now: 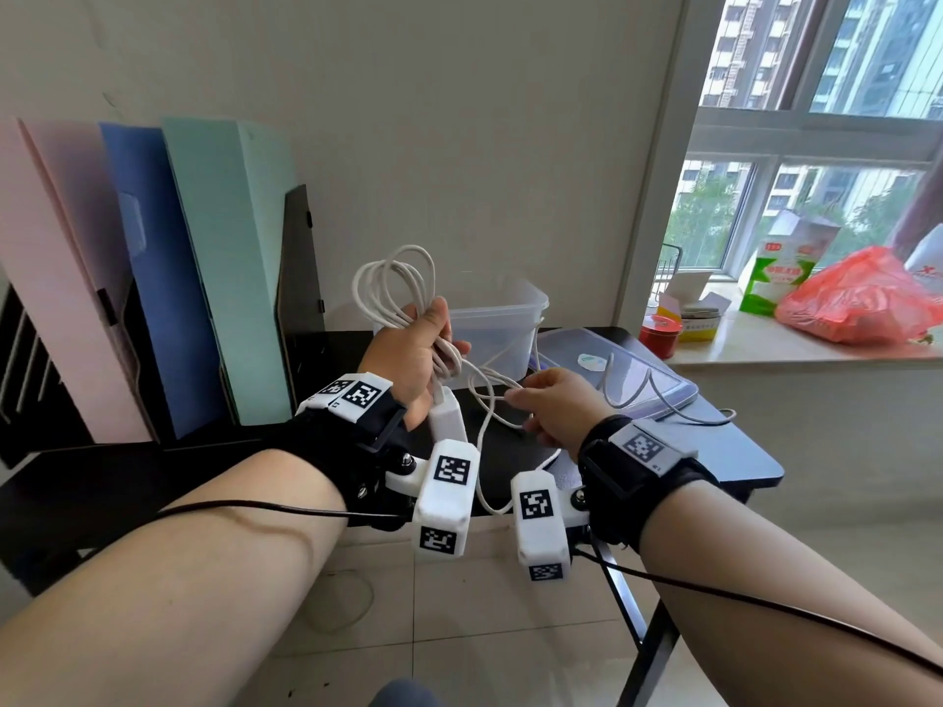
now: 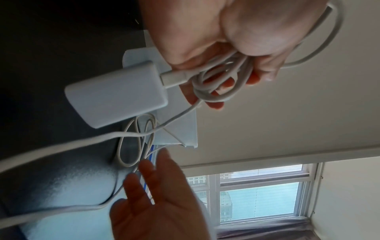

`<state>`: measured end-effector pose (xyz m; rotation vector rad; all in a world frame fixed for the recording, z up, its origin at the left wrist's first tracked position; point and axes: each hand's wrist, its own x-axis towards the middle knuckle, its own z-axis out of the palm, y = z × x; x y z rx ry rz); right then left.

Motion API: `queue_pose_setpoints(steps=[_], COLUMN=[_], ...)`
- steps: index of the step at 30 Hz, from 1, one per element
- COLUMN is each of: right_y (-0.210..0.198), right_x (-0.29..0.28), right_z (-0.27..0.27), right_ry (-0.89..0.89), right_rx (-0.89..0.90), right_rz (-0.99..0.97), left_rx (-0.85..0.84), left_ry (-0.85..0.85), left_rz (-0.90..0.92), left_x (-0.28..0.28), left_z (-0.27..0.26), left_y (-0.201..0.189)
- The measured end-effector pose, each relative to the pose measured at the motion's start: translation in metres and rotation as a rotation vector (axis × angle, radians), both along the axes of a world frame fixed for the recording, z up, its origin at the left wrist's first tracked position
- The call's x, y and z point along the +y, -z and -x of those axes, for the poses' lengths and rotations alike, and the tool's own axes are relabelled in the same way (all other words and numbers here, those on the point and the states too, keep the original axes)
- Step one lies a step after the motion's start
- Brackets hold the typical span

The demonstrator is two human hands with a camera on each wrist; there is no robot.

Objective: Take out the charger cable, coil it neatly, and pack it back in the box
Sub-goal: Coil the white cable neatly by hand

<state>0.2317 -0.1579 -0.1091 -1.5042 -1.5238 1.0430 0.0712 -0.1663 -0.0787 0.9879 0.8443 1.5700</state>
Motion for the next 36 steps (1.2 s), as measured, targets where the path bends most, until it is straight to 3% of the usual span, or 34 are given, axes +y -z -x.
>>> queue_pose_setpoints(steps=[5,13,16,22,29,36], right_y=[0.018,0.023,0.022,0.014,-0.02,-0.031], right_x=[-0.011,-0.015,-0.016,-0.011,-0.016,-0.021], right_z=[0.011,0.016,0.016,0.014,0.017,0.026], right_ry=[-0.083,-0.117,-0.069,0.102,0.106,0.09], right_rx=[-0.108,-0.051,0.014,0.213,0.15,0.114], right_rz=[0.071,0.05,-0.016,-0.21,-0.409,-0.491], left_rx=[-0.046,-0.028,-0.015,0.03,0.239,0.277], left_ry=[-0.019,-0.034,-0.086,-0.069,-0.063,0.168], left_rz=[0.004,-0.007,-0.022,0.124,0.24,0.211], left_x=[-0.003,-0.002,-0.001,-0.001,-0.009,-0.021], left_z=[-0.003,-0.001,0.002,0.012,0.003,-0.001], left_y=[-0.003,-0.004,-0.004,0.0,-0.001,0.003])
